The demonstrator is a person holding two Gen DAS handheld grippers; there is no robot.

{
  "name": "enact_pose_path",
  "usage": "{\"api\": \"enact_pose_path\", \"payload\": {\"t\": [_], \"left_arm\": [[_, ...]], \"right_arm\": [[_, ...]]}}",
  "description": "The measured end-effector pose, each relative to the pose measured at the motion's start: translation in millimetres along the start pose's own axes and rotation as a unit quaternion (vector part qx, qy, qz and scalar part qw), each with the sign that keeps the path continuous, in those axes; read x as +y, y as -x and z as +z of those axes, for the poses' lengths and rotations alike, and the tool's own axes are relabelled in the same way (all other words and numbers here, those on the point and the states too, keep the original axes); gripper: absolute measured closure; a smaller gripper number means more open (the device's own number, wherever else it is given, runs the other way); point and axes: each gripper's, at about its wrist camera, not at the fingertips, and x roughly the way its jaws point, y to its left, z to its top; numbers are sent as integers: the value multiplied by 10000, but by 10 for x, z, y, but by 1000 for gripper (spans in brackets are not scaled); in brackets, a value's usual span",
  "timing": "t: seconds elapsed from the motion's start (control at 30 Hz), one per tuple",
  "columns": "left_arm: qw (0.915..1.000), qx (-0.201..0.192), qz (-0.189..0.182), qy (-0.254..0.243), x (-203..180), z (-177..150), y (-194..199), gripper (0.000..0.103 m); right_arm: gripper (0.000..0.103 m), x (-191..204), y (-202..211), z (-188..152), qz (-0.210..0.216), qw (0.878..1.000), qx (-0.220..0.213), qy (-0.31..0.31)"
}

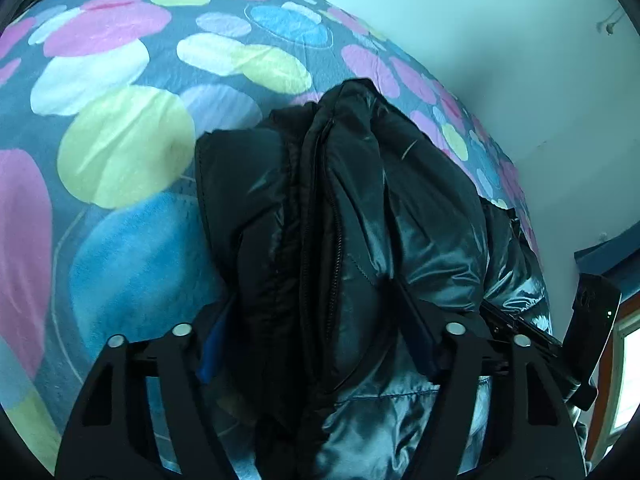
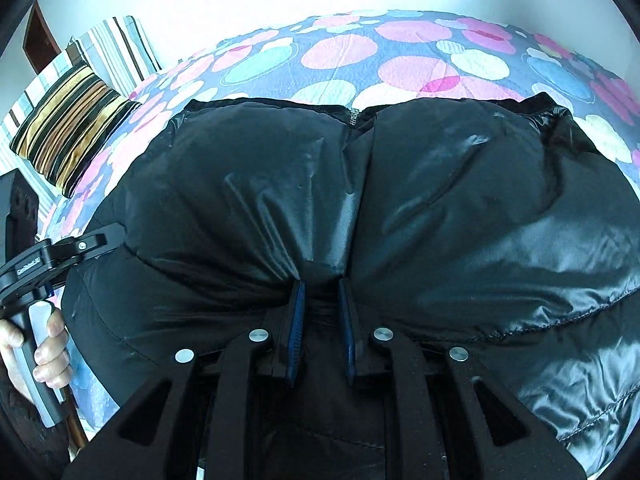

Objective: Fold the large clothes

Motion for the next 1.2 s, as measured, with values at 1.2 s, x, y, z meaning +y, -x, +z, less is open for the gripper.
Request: {"api": "enact_pose_path", "payload": {"t": [1.2], "left_arm": [[9735, -922, 387, -2058, -2204, -56, 669, 77]], "right_arm": [[87, -382, 681, -121, -512, 9962, -686, -146]]}}
